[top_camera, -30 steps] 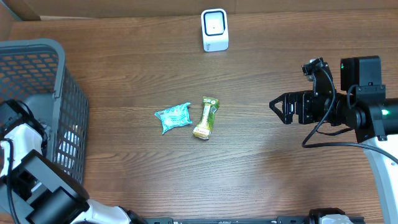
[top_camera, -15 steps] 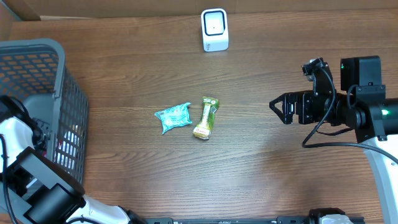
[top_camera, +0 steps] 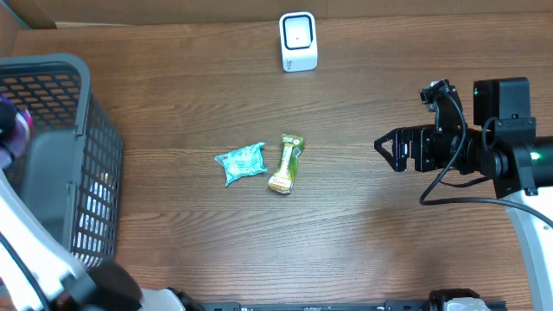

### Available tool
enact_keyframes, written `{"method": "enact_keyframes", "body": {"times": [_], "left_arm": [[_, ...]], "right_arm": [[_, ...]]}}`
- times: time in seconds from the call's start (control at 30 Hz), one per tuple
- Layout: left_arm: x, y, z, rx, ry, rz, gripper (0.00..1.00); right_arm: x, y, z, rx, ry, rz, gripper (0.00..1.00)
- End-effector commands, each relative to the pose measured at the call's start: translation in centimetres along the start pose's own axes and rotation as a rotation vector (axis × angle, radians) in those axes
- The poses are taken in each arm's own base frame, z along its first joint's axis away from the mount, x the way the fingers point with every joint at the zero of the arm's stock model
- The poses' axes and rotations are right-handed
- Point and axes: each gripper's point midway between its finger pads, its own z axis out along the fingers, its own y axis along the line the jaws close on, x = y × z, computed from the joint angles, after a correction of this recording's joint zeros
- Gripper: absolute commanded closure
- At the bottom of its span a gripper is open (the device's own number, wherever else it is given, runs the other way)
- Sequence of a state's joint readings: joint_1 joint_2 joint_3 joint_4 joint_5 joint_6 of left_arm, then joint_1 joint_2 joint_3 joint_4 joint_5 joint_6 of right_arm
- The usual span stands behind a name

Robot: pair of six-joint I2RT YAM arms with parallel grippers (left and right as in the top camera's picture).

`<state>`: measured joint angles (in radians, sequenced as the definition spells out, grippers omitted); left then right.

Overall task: Scan the item barcode
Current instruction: 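Carry the purple pouch out and set it beside the carton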

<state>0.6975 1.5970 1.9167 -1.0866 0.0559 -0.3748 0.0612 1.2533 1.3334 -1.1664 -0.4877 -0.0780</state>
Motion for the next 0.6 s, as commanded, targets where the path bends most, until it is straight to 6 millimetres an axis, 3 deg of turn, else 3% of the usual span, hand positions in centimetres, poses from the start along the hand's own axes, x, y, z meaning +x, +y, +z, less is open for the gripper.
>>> {"method": "enact_keyframes", "body": {"times": [0.0,0.03,0.13,0.23,0.4,0.57], "left_arm": [[0.1,-6.2,-7.0,0.199,-0.096,0.166,0.96],[3.0,-10.1,-9.3,0.31,-0.065,0.288,0.96],[8.3,-14.2,-10.0,0.403,0.051,0.42,0.96],[15.1,-17.7,-9.0,0.464,0.208,0.553,0.96],[27.3,-21.1,-6.2,0.48,0.469,0.776,0.96],[36.4,-22.6,-3.4,0.436,0.648,0.894,0.96]], "right_arm": [[-0.6,0.7,-0.3,-0.025,-0.019,-0.012,0.0],[-0.6,0.7,-0.3,-0.025,-0.021,-0.013,0.0],[-0.7,0.7,-0.3,-0.025,-0.022,-0.014,0.0],[-0.7,0.7,-0.3,-0.025,-0.022,-0.015,0.0],[-0.7,0.7,-0.3,-0.025,-0.022,-0.015,0.0],[-0.7,0.7,-0.3,-0.025,-0.022,-0.014,0.0]]}}
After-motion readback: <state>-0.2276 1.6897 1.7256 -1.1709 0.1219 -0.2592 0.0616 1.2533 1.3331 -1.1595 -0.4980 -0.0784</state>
